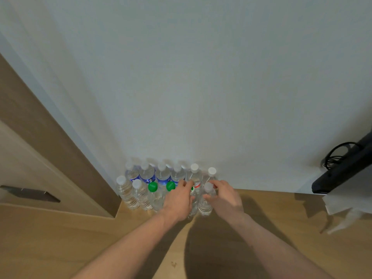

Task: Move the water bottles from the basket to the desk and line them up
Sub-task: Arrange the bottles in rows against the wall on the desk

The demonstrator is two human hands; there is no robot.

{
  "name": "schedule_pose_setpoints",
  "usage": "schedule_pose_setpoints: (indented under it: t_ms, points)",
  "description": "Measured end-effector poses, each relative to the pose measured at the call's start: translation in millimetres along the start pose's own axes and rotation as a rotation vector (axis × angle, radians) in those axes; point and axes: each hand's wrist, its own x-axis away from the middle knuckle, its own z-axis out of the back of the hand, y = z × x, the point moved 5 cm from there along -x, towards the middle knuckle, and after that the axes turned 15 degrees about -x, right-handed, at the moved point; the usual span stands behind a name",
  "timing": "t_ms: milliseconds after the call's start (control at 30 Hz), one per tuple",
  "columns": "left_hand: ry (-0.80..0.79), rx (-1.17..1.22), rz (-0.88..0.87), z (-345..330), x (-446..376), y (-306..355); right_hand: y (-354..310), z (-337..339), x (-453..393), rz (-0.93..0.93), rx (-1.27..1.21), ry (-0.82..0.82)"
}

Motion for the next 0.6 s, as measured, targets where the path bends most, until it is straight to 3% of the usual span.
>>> schedule_pose_setpoints:
  t_ms: [200,467,600]
  points:
    - [0.050,-0.013,0.074,2.0,-1.1,-2.0,1.0,0.9,-1.7,0.042,0.015,-0.013]
    - [0.066,0.058,0.046,8.6,17.4,0.2,7.1,2.3,-0.6,0.102,-0.049,-0.014]
    - [0.118,0.093,0.079,17.1,17.2,0.9,1.8,17.0,-5.8,0.105,-0.161,0.141]
